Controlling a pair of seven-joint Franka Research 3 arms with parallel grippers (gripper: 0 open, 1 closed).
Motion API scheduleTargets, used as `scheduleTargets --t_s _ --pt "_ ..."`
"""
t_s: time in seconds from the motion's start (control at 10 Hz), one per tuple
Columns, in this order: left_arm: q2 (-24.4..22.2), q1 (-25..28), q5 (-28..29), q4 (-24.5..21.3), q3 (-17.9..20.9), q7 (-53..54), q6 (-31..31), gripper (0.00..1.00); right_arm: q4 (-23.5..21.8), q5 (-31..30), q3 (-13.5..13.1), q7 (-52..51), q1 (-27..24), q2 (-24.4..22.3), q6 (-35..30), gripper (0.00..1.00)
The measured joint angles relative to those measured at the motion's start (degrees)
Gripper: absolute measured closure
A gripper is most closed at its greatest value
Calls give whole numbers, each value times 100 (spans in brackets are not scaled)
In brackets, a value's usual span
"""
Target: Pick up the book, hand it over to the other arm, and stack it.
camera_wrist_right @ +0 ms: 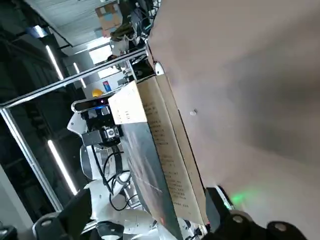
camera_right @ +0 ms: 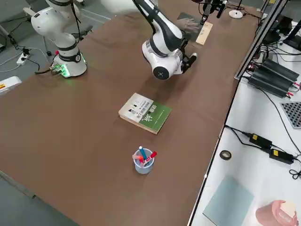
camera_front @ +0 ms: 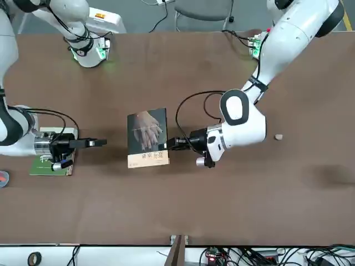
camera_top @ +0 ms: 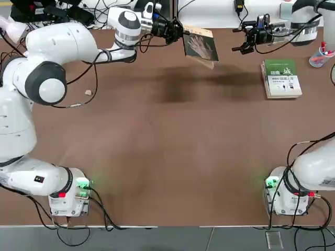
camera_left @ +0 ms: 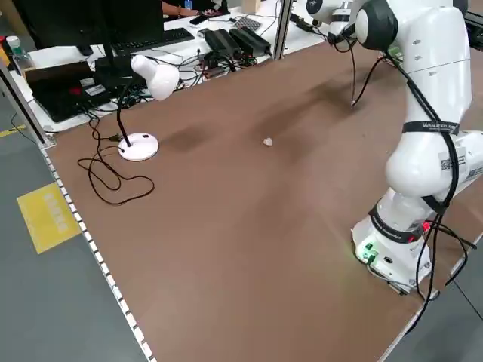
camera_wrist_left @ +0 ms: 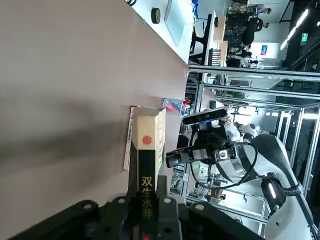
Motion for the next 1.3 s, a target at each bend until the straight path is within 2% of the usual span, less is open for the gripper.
scheduleTargets --t_s 0.3,0.7,1.3 --pt "4 -43 0 9 -1 0 74 99 -1 181 -55 -385 72 141 18 0" --pt "41 -125 0 36 -1 0 176 99 -96 974 -385 -660 423 194 47 0" --pt "49 -183 0 95 -1 0 214 99 -227 1068 -445 -1080 542 375 179 0"
